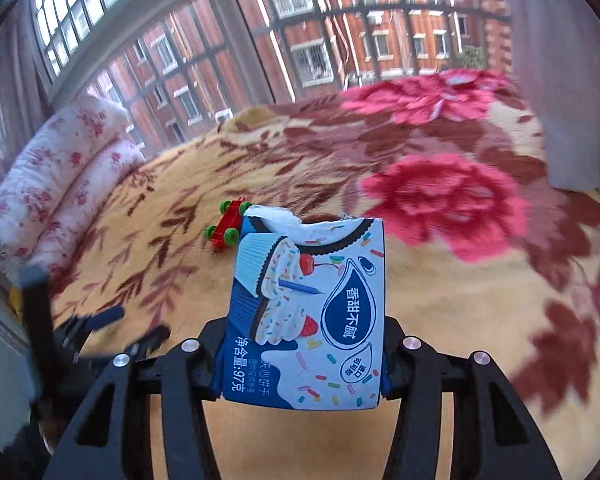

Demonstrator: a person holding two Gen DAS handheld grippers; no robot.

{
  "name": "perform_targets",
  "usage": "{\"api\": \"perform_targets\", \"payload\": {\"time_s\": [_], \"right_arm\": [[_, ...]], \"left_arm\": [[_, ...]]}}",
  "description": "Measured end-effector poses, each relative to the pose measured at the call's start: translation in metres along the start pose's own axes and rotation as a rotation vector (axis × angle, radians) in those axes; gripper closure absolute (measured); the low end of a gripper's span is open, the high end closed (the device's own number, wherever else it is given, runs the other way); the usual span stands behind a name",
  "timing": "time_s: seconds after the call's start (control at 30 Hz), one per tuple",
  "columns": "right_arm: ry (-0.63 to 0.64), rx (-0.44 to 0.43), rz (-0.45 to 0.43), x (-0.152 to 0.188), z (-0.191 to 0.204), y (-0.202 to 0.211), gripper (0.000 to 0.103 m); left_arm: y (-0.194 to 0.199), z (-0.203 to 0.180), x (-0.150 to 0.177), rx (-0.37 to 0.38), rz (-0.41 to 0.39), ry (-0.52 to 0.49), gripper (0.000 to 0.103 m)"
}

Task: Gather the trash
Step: 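Grasp the red-green toy car with the left gripper while the right holds the carton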

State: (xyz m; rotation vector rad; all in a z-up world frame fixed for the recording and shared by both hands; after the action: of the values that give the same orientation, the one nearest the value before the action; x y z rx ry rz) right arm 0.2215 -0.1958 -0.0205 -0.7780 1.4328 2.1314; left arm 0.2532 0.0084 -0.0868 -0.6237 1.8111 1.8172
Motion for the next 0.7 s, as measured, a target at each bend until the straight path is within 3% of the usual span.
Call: {"api": "perform_targets", "payload": {"time_s": [0.2, 0.4, 0.5, 0.57, 0.63, 0.7], "right_arm": [[-0.060, -0.038, -0.111, 0.032, -0.003, 0.043, 0.051], [-0.058, -0.038, -0.124, 0.051, -0.007, 0.053, 0.051], [-0.065, -0.047, -0.121, 0.056, -0.010, 0.053, 0.051], [-0.079, -0.056, -0.124, 0.057, -0.011, 0.052, 0.051], [-0.086, -0.066, -0.127, 0.058, -0.010, 0.051, 0.051], [-0.093, -0.076, -0.130, 0.058, -0.008, 0.050, 0.051]], "left_arm": [[-0.019, -0.035, -0.054, 0.080, 0.014, -0.018, 0.011], [-0.083, -0.049, -0.087, 0.115, 0.087, 0.037, 0.011], [-0.106, -0.046, -0.094, 0.096, 0.107, 0.051, 0.014], [-0.108, -0.044, -0.098, 0.040, 0.075, 0.009, 0.033], [-0.103, -0.046, -0.099, 0.064, 0.051, -0.007, 0.066], [-0.099, -0.044, -0.097, 0.077, 0.046, -0.005, 0.066]]}}
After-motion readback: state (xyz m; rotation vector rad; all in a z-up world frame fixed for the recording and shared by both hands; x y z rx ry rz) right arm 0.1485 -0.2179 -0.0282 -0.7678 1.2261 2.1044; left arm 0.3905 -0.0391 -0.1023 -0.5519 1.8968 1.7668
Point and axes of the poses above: each gripper's, at about its wrist camera, not at the fingertips, and y roughly against the way its jaws point, z to its left, x to its underside, the point moved 9 cm from there along -y, roughly the way its jaws point, and after that the axes turned 2 degrees about -x, right-handed, at the moved point
